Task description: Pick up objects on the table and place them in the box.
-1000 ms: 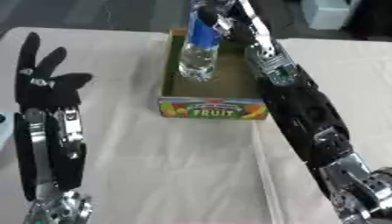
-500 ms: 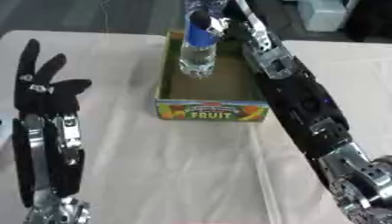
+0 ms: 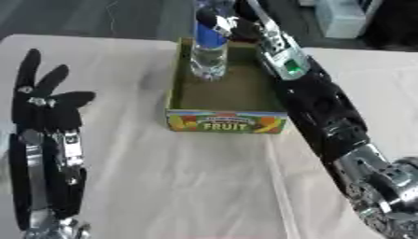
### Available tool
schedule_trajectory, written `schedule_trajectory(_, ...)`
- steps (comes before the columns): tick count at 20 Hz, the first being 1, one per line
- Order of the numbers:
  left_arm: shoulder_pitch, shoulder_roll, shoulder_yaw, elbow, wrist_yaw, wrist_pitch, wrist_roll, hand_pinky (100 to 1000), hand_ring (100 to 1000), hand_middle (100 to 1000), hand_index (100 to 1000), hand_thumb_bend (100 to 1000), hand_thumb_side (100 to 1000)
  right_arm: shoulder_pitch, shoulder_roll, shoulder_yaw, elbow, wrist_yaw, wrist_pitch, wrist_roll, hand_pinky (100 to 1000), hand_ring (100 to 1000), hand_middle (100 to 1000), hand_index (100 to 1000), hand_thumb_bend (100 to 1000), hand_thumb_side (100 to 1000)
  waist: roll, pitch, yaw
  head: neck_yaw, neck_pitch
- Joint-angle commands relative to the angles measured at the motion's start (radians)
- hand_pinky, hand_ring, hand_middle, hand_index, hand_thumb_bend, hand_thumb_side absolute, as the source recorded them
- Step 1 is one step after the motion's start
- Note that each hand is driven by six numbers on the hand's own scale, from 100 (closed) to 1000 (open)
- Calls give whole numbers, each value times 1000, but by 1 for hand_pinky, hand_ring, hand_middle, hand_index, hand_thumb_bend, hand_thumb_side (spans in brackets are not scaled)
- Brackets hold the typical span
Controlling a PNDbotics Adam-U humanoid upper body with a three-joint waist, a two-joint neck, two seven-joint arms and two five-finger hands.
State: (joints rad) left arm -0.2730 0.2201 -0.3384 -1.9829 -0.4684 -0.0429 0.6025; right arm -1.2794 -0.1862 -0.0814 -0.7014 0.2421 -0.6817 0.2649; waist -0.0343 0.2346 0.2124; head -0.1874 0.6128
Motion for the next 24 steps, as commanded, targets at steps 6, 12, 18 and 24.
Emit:
schedule_trajectory(6, -16, 17, -12, -17, 8, -7, -11, 657, 641, 1000, 878, 100, 1000, -59, -36, -39, 33, 72, 15, -44, 100, 221, 294, 513, 751, 560, 0, -8, 16, -28, -30)
schedule_trajectory(12, -14, 14, -11, -17, 8, -7, -9, 657, 641, 1000, 879, 100, 1000, -64, -42, -43, 42, 110, 8, -57, 100, 344, 375, 559, 747, 588, 1, -2, 15, -34, -25)
schedule_trajectory(18, -10, 13, -10, -17, 8, -6, -7, 658, 641, 1000, 879, 100, 1000, -62, -37, -36, 46, 95, -6, -23, 764, 906, 862, 1000, 740, 726, 5, -4, 8, -36, -16)
schedule_trajectory(24, -6, 12, -9, -17, 9, -4, -8, 658, 641, 1000, 880, 100, 1000, -61, -37, -28, 50, 52, -29, 89, 1000, 1000, 1000, 1000, 788, 769, 8, -7, 6, -36, -12)
